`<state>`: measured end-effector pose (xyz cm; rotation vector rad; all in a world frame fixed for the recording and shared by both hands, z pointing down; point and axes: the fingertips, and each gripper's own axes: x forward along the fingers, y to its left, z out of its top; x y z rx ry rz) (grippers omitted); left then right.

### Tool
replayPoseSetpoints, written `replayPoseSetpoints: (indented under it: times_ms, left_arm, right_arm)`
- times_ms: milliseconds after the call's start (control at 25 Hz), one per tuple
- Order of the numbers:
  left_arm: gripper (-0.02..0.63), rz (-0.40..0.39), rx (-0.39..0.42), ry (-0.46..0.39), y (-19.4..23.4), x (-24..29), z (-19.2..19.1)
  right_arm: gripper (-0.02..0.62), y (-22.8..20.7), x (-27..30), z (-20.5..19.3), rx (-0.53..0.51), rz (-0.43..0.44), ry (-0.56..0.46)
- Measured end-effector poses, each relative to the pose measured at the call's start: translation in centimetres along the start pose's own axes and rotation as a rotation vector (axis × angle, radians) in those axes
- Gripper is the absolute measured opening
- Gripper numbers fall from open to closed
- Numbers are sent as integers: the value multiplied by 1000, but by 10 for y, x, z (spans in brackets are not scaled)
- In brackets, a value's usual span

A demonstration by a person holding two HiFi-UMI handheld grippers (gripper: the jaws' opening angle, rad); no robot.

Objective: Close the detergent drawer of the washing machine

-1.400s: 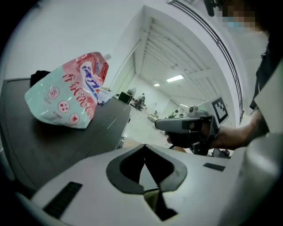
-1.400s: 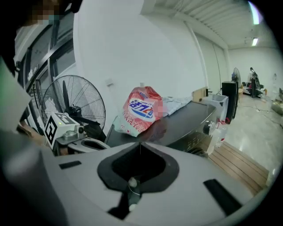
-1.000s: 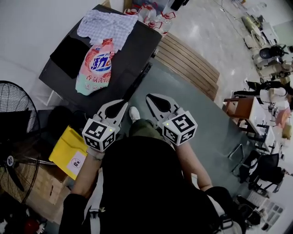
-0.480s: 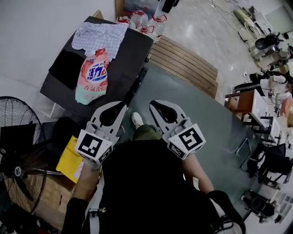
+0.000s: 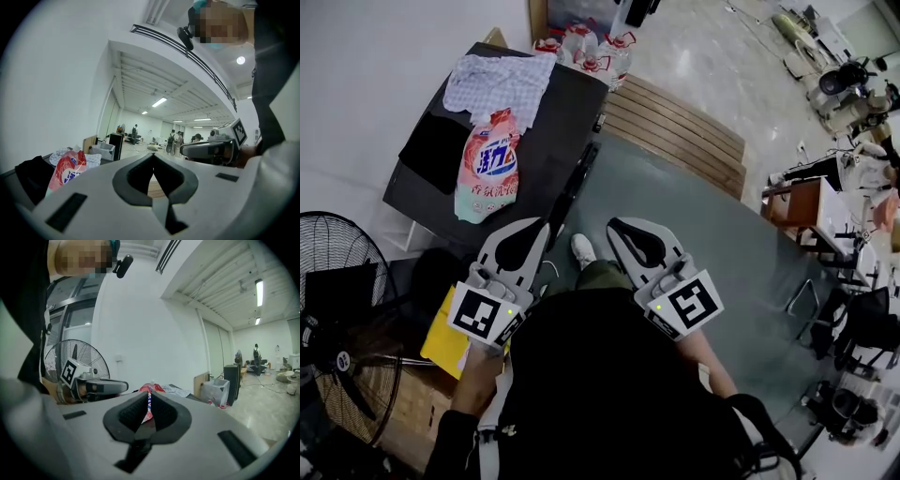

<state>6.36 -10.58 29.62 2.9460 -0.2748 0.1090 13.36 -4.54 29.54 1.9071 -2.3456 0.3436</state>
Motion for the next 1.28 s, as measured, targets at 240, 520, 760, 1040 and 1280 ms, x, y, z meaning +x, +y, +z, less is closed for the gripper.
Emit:
replayPoseSetpoints:
  times_ms: [240,520,760,1040,1280]
  left_arm:
    - [9,4,7,4,2,0,1]
    - [9,8,-24,23,4,1,-1]
    - [9,34,-8,32,7,-1,-4]
    - [9,39,-37,10,8,-5,-6]
    - [9,23,-72,6,7,-10,-7]
  right_arm:
    - [17,3,4,0,-17,21,-14]
    - [17,2,10,-7,-8,40,0]
    - [17,3,14,-9,8,51,3]
    - [17,8,15,-12,29,65,5]
    - [17,11,17,-15,61,62,21]
